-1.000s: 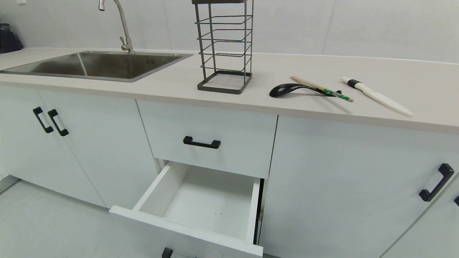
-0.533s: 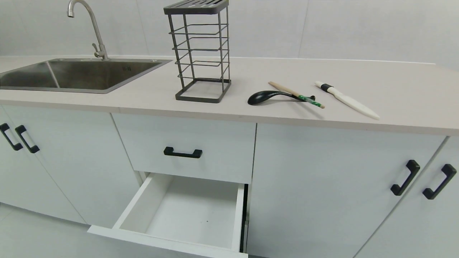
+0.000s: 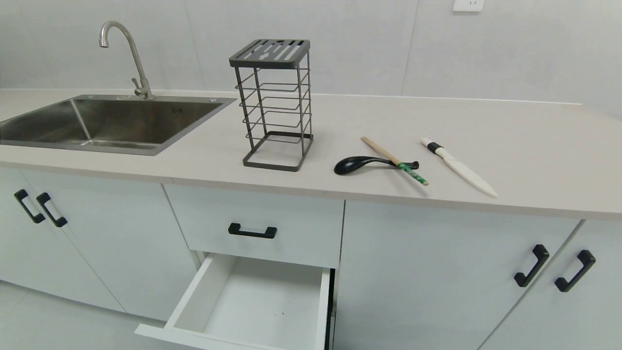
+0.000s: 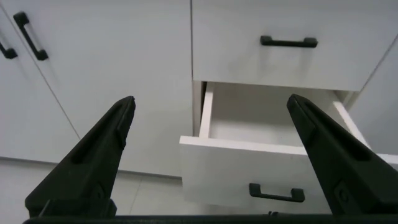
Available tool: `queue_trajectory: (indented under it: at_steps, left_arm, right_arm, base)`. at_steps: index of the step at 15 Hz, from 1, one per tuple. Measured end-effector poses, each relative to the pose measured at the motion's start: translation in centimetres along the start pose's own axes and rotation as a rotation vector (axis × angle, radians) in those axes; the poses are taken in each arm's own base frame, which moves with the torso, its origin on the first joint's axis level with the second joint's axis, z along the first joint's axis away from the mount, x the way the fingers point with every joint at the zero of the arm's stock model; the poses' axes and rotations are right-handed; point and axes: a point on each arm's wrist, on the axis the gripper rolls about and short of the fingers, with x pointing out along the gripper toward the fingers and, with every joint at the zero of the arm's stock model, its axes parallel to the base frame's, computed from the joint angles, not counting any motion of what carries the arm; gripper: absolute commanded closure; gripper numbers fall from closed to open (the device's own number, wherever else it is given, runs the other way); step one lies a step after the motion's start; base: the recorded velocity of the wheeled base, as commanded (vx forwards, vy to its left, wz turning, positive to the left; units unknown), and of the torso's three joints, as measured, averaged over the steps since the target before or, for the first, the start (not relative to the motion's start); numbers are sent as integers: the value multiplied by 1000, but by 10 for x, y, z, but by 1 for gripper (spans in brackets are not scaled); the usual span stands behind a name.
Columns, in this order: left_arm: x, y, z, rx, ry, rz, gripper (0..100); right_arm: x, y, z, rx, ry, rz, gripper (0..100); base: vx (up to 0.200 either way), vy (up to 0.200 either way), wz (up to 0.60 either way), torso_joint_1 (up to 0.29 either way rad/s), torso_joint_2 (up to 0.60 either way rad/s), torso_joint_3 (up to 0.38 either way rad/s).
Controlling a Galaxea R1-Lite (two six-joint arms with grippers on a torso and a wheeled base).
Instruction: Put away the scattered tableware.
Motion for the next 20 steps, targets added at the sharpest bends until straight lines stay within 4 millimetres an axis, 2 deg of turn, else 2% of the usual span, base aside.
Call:
queue_trajectory:
  at_steps: [4,11,19,20]
  left_arm:
    - [0,0,0,0,0,0,0]
    - [0,0,0,0,0,0,0]
    - [0,0,0,0,1,0,0]
    - [0,0,0,0,1,0,0]
  right_arm:
    - [0,0,0,1,1,0,100]
    - [0,0,0,4,0,0,100]
    - [0,0,0,-8,0,4,100]
    - [0,0,0,-23,-1,14,0]
  base:
    - [0,0,0,124,-486,-226]
    - [0,0,0,312,-447,-219]
    - [0,0,0,17,-27,-11]
    - [0,0,0,0,0,0]
